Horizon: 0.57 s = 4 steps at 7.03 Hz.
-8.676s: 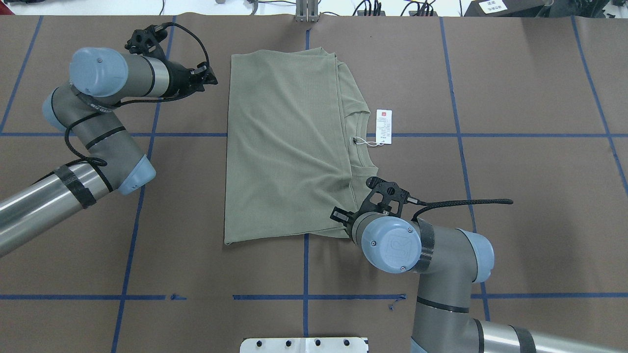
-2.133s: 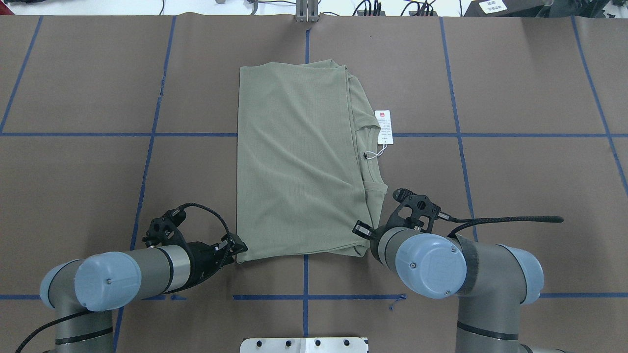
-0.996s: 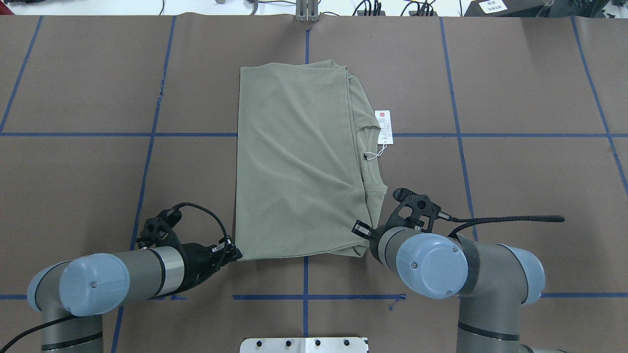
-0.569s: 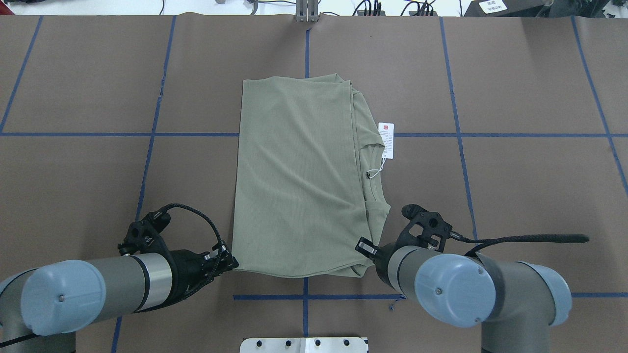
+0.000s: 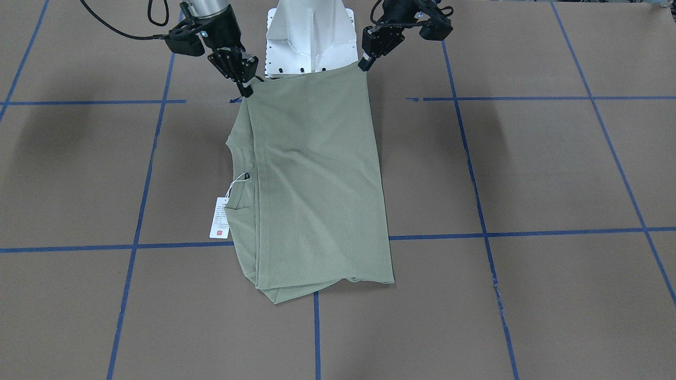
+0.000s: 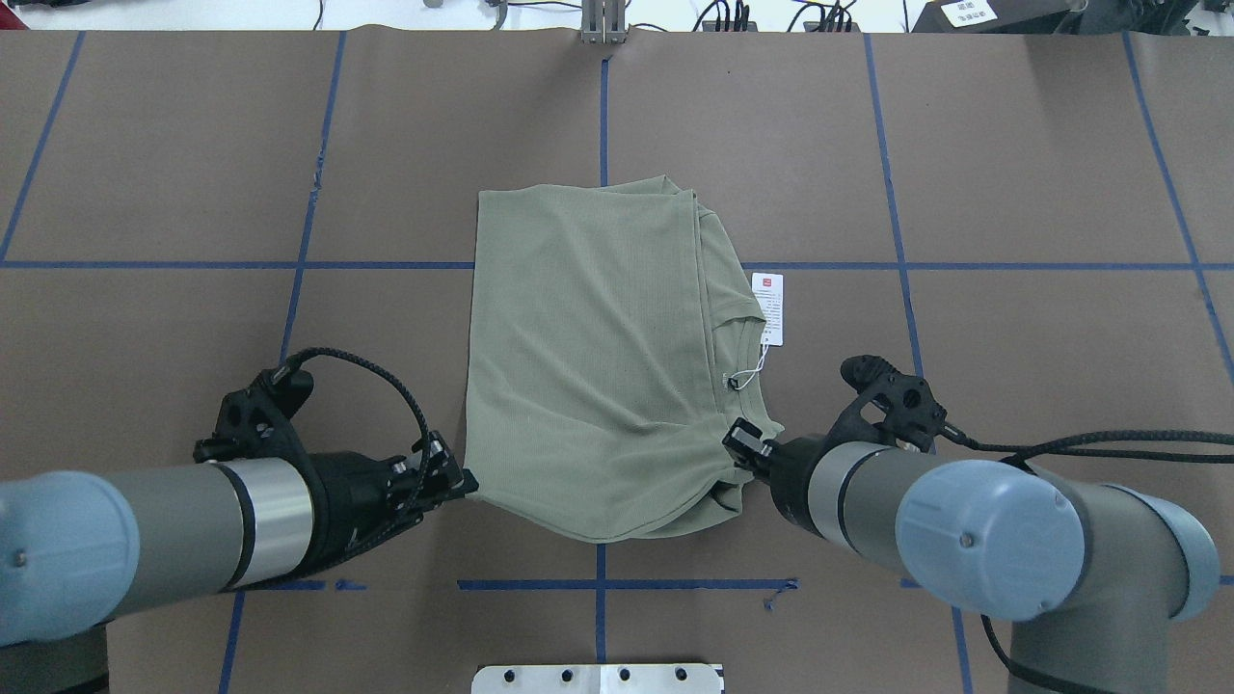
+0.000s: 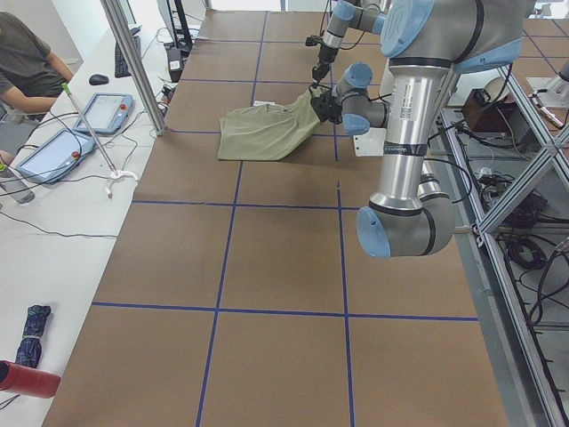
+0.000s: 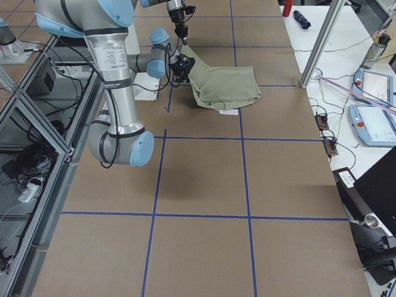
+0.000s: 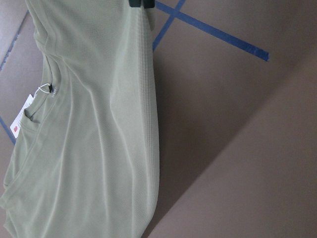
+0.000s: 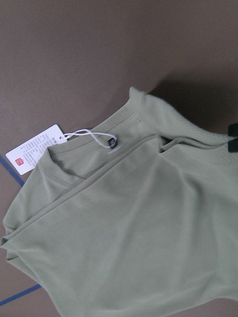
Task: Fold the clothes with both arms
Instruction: 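Lift the near edge with both grippers and fold it toward the far edge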
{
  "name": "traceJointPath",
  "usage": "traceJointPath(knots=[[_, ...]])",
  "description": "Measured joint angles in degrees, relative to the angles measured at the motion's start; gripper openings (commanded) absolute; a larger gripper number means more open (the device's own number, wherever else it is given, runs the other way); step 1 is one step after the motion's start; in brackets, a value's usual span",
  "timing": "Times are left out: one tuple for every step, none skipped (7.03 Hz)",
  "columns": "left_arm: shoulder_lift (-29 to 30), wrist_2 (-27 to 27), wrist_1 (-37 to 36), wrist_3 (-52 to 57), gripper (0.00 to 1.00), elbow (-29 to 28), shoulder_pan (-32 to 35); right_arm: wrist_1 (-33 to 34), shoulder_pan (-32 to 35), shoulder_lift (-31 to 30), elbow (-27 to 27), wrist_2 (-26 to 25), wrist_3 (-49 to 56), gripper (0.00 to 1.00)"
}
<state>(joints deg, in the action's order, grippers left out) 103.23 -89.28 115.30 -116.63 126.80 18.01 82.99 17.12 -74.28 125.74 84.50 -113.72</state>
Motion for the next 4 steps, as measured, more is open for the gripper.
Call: traceJointPath(knots=[[4.42,-0.69,-0.32,3.14,0.00,-5.22,5.61,0.00,5.24,3.99,-4.60,3.11,2.25,0.00],[8.89,-1.77,-0.32,6.69,0.00,-11.44,11.44,-0.16,10.23,8.32,-10.19,5.95,4.55,0.00],[12.33,-2.96,-0.06,10.16,0.00,-16.94,16.26,-0.44,14.15,12.56,-16.23,7.69,6.92,0.00],[14.88,-3.51,0.66,12.83,0.00,-21.68,19.62,-0.67,17.03,16.48,-22.19,9.12,8.31,0.00]])
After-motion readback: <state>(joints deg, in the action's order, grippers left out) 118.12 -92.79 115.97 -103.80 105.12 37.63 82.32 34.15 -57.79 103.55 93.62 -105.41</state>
